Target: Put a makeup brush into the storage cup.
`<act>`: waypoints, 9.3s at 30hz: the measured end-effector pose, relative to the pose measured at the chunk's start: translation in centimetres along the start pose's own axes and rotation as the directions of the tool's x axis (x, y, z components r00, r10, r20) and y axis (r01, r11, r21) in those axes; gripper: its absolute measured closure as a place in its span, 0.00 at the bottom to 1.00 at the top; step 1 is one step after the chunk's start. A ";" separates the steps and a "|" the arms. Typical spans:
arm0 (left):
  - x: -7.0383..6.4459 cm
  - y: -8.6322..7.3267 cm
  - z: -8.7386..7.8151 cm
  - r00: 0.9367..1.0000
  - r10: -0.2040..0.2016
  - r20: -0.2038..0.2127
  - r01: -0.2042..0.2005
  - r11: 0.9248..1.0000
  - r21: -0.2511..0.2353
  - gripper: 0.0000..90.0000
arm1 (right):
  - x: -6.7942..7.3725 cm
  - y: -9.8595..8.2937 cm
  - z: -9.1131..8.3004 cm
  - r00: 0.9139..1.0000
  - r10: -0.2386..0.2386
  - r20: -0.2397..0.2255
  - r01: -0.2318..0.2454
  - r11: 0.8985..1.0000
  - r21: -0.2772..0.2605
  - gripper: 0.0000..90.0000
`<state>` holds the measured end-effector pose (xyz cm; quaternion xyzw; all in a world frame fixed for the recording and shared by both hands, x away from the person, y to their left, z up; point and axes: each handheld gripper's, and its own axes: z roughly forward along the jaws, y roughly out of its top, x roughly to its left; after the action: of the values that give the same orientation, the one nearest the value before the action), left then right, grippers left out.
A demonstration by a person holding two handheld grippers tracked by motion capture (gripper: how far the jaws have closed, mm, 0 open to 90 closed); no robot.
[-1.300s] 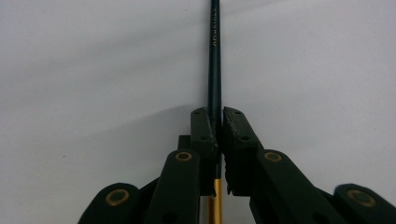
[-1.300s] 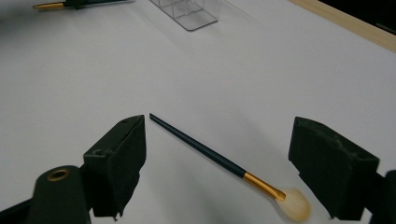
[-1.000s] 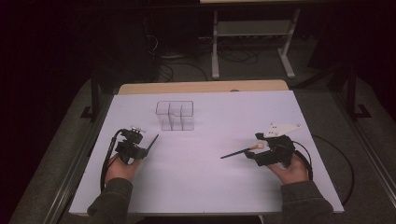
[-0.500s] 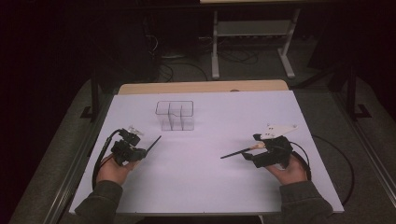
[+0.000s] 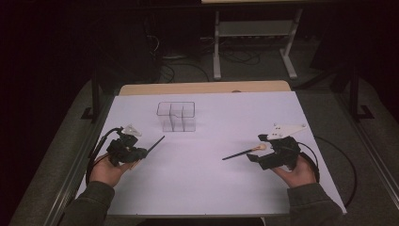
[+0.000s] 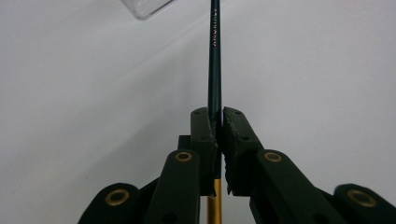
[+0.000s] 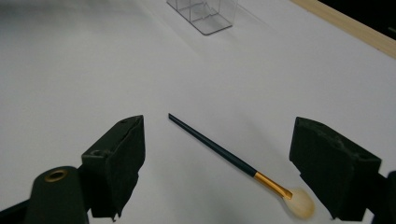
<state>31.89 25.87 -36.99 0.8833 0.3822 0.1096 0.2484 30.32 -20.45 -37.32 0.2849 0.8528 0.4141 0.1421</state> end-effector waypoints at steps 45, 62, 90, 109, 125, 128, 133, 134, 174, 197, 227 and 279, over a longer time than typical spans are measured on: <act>-2.9 3.2 -3.1 0.975 0.187 0.121 -0.181 0.982 -0.060 0.93 | -0.5 6.7 0.4 0.984 -0.099 -0.149 0.106 0.994 0.040 0.20; -3.6 4.1 -4.0 0.958 0.245 0.147 -0.236 0.969 -0.074 0.93 | 0.1 9.5 1.8 0.966 -0.154 -0.209 0.170 0.983 0.063 0.21; -6.0 6.1 -4.7 0.922 0.339 0.186 -0.327 0.940 -0.093 0.93 | 2.1 13.3 4.2 0.909 -0.272 -0.317 0.309 0.948 0.072 0.26; -7.2 7.1 -4.3 0.897 0.388 0.210 -0.376 0.922 -0.096 0.93 | 3.9 14.2 6.2 0.866 -0.301 -0.400 0.366 0.926 0.096 0.33; -8.3 8.0 -3.7 0.870 0.435 0.231 -0.423 0.901 -0.101 0.93 | 5.1 15.1 7.0 0.803 -0.361 -0.474 0.440 0.896 0.063 0.44; -8.6 8.2 -3.6 0.871 0.432 0.235 -0.418 0.902 -0.107 0.93 | 5.2 15.1 7.1 0.796 -0.360 -0.487 0.443 0.894 0.064 0.46; -8.7 8.4 -3.4 0.861 0.449 0.240 -0.438 0.893 -0.102 0.93 | 5.5 15.0 7.3 0.782 -0.365 -0.506 0.460 0.885 0.071 0.51; -8.8 8.5 -3.4 0.859 0.452 0.242 -0.440 0.892 -0.101 0.93 | 5.6 15.0 7.4 0.779 -0.365 -0.510 0.461 0.885 0.071 0.52; -10.3 9.2 -3.0 0.818 0.505 0.275 -0.490 0.863 -0.125 0.93 | 6.7 14.4 8.2 0.674 -0.409 -0.615 0.547 0.836 0.044 0.91; -10.6 9.3 -2.8 0.795 0.527 0.300 -0.516 0.848 -0.123 0.92 | 6.9 14.0 7.9 0.657 -0.419 -0.627 0.562 0.827 0.036 0.93; -9.0 7.5 -3.2 0.823 0.475 0.312 -0.457 0.879 -0.134 0.84 | 5.6 13.0 6.3 0.688 -0.432 -0.583 0.524 0.851 -0.011 0.93; -9.0 7.8 -3.7 0.802 0.506 0.316 -0.504 0.858 -0.096 0.82 | 7.5 12.6 8.4 0.683 -0.418 -0.599 0.566 0.821 0.072 0.92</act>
<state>29.13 16.04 -29.80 0.9577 0.0859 0.0236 0.2737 33.00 -4.43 -32.64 -0.0749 0.9459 0.3128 -0.0436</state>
